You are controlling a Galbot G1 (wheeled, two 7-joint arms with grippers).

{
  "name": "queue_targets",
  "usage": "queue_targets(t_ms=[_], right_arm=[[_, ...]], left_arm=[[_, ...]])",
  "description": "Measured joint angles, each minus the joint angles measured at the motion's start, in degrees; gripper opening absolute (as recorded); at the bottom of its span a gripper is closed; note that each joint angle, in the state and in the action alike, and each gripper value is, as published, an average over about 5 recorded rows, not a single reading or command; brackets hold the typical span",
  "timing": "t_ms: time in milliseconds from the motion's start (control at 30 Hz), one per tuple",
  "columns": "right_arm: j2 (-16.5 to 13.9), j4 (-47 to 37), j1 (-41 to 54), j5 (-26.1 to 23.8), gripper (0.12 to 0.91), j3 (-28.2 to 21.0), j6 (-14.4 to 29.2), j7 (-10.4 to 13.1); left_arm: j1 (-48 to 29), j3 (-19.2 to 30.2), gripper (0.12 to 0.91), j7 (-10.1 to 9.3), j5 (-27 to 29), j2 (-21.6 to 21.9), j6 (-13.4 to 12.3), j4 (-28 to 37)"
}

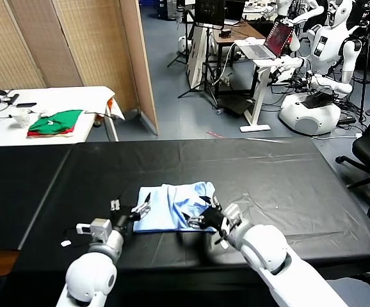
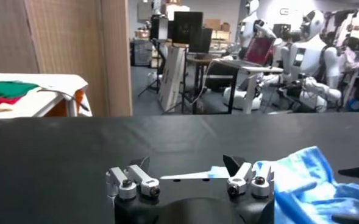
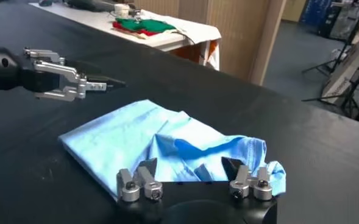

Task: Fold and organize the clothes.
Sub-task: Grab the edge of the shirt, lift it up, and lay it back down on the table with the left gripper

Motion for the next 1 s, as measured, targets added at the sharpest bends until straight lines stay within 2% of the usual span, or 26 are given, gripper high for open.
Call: queue_targets(t_ms=[167, 267, 367, 467, 700, 800, 833, 1000], right_arm=[[-0.87, 0.59, -0.42, -0.17, 0.397, 0.01, -0.52, -0.16], [-1.47, 1.42, -1.32, -0.22, 0.256, 0.57, -0.62, -0.22], [-2.09, 2.36, -2.57, -0.39, 0.197, 1.33, -0.76, -0.18], [-2.85, 3.50, -4.24, -0.75, 0.174, 2.37, -0.99, -0.04], [-4.45, 6.47, -9.30, -1.06, 0.163, 5.43, -1.15, 0.51], [-4.93, 7.48, -11.34, -1.11, 0.201, 6.59, -1.16, 0.72], [-5.11, 7.87, -12.03, -1.13, 0.236, 6.98, -1.17, 0.84], [-5.88, 10.65, -15.87, -0.92, 0.511, 9.38, -0.91, 1.78]], left_arm=[[0.28, -0.44, 0.907, -0.07, 0.30, -0.14, -0.06, 0.21], [0.29, -0.45, 0.907, -0.10, 0.40, -0.20, -0.06, 0.23], [0.31, -0.45, 0.907, -0.17, 0.46, -0.26, -0.06, 0.24], [0.46, -0.51, 0.907, -0.26, 0.53, -0.33, -0.06, 0.28], [1.39, -0.73, 0.907, -0.40, 1.02, -0.68, -0.32, 0.16], [1.65, -0.81, 0.907, -0.41, 1.22, -0.96, -0.50, 0.03], [1.67, -0.84, 0.907, -0.42, 1.24, -1.04, -0.54, 0.01], [1.68, -0.95, 0.907, -0.48, 1.26, -1.20, -0.64, -0.02]])
